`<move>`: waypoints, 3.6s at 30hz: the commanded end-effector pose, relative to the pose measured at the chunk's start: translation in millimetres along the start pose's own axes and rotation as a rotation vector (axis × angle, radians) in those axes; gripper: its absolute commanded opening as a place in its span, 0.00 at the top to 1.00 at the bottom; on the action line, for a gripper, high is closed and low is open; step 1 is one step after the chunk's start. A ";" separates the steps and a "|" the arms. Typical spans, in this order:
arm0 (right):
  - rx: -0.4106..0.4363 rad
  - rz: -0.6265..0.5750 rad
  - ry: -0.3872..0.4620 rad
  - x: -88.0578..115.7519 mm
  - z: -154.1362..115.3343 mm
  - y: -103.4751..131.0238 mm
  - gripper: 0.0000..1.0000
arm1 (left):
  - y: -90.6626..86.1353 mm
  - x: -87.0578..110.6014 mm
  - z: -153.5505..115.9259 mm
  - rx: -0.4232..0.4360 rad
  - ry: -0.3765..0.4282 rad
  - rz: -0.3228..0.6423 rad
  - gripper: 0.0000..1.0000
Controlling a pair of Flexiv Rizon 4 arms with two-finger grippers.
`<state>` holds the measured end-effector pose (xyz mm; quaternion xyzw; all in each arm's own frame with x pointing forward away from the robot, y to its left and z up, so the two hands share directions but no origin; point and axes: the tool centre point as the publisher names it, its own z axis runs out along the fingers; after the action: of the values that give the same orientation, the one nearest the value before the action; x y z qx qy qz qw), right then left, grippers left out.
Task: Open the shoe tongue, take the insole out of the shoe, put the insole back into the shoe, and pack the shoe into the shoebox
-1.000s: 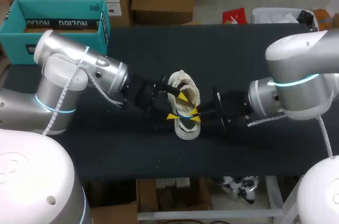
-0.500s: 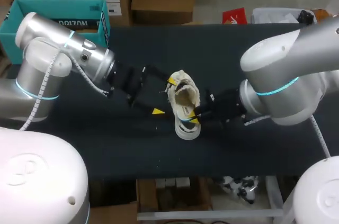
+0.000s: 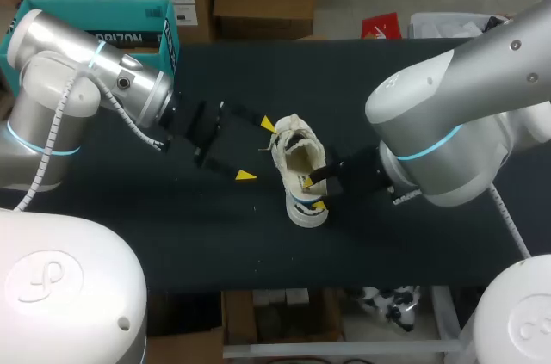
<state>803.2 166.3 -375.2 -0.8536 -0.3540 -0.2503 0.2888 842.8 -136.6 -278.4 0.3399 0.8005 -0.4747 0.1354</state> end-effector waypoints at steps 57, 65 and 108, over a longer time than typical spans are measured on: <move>-0.004 -0.099 -0.040 4.9 25.8 0.4 1.00 | 11.9 -9.6 -37.9 -0.506 -0.058 -0.336 0.00; -0.100 -0.128 -0.090 11.3 2.0 -7.9 1.00 | 11.9 -9.6 -37.9 -0.506 -0.058 -0.336 0.00; -0.005 -0.226 0.006 8.4 -34.0 20.8 0.67 | 10.0 -2.8 -29.9 -0.628 -0.091 -0.637 0.00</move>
<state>816.1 154.1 -358.4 -0.8311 -0.4483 -0.2544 0.2087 852.5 -102.8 -268.3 0.0297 0.9514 -0.2823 0.1190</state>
